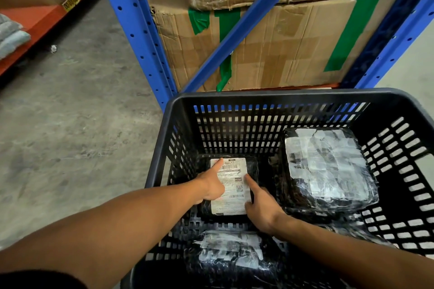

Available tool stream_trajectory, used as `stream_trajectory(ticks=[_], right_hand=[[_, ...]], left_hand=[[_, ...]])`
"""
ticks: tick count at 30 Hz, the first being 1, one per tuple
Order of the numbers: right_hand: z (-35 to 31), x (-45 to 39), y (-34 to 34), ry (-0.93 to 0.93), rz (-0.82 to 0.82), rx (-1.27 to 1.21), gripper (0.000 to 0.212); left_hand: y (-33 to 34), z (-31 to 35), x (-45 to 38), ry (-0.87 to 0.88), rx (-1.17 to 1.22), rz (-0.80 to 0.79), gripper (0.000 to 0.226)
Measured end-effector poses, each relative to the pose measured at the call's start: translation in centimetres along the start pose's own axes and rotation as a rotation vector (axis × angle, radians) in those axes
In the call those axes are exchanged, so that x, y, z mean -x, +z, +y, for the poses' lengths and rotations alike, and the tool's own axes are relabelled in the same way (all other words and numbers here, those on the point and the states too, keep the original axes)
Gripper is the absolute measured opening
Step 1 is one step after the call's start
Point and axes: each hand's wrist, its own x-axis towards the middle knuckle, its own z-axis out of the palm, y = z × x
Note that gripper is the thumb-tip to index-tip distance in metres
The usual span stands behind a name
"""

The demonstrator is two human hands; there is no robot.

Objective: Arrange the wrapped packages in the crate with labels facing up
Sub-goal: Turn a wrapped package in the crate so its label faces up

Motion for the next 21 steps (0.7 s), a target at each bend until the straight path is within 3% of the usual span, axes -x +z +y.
stream_trajectory(ticks=[6,8,11,14,17,19,21], right_hand=[[-3.6,1.6,-2.8,0.03,-0.169,0.282,0.061],[-5.4,2.2,-5.2,-0.049,-0.147,0.439,0.044],[-7.5,3.9,-10.2,-0.099,-0.13,0.241,0.026],[-7.7,5.5,-15.3,-0.19,0.13,-0.022,0.02],[-4.1,4.9,-18.8,-0.175,0.521,0.102,0.025],[-0.8,4.2,-19.5,-0.032,0.601,0.153,0.042],[1.7,3.9,-19.1,0.102,0.518,-0.011,0.051]], left_hand=[[-0.6,1.1,-0.6,-0.026,-0.015,0.022,0.085],[-1.3,2.4,-0.5,0.018,0.017,0.172,0.072],[-2.7,5.0,0.7,0.167,0.27,0.389,0.046],[-3.2,8.9,3.3,0.267,0.635,0.247,0.036],[-2.3,12.6,5.1,0.348,0.67,0.043,0.039],[-1.0,14.3,5.9,0.421,0.58,-0.053,0.045],[0.5,15.3,6.3,0.47,0.469,-0.118,0.053]])
